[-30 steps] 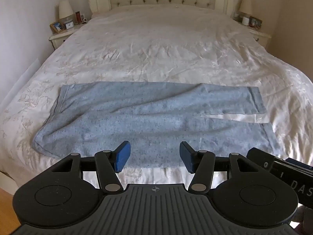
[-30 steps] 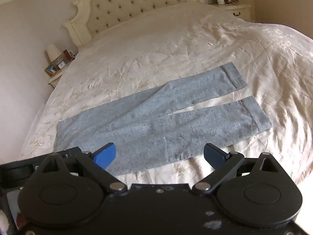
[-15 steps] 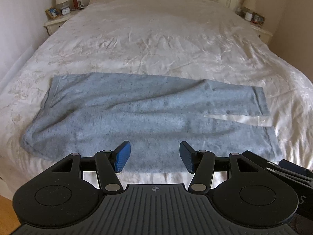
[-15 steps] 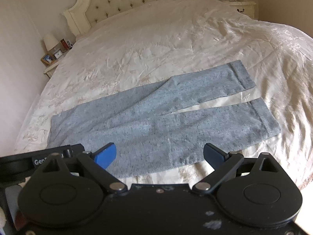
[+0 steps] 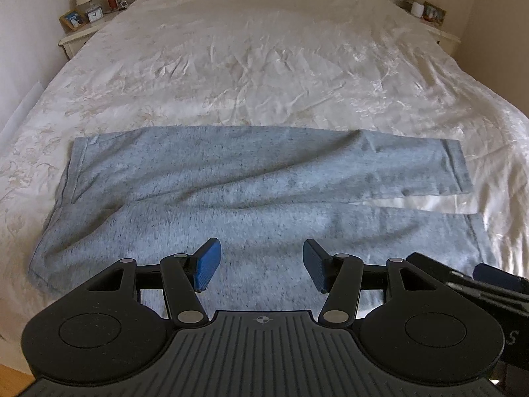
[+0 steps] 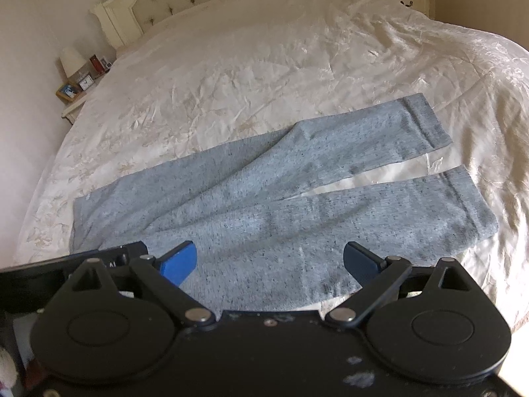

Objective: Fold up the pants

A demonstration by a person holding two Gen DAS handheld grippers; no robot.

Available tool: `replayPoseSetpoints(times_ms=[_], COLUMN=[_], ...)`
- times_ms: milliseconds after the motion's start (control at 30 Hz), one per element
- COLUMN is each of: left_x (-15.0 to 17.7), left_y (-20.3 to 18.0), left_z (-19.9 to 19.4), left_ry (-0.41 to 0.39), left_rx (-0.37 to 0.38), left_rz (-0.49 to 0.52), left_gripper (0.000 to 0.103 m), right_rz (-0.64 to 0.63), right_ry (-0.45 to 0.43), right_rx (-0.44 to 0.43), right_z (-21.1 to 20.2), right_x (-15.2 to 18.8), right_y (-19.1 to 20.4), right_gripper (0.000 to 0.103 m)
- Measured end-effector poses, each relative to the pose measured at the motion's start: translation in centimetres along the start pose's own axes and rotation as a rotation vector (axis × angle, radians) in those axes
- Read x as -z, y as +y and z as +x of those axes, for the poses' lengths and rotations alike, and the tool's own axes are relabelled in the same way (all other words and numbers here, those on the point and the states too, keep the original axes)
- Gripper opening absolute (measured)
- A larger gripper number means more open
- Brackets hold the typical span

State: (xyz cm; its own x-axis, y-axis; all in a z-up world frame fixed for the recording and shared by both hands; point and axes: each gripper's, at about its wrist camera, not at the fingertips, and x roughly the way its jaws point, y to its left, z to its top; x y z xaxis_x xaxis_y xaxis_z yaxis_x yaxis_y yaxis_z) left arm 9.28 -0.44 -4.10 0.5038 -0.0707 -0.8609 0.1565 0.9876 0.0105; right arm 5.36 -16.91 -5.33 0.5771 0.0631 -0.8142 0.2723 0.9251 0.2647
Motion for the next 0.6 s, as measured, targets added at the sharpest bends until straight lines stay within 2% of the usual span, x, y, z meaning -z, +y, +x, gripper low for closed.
replayPoseSetpoints(times_ms=[300,600], left_x=[-0.7,-0.6], left_y=[0.3,-1.0], left_z=[1.8,2.8], left_ry=[0.034,0.072], left_rx=[-0.01,-0.071], left_rz=[0.006,-0.018], left_gripper=[0.054,0.054], right_rz=[0.01,0.033], right_ry=[0.042,0.081], right_rx=[0.027,0.016], right_z=[2.1,3.4], right_x=[-0.8,-1.9], right_y=[0.0,-3.1], right_gripper=[0.101,0.101])
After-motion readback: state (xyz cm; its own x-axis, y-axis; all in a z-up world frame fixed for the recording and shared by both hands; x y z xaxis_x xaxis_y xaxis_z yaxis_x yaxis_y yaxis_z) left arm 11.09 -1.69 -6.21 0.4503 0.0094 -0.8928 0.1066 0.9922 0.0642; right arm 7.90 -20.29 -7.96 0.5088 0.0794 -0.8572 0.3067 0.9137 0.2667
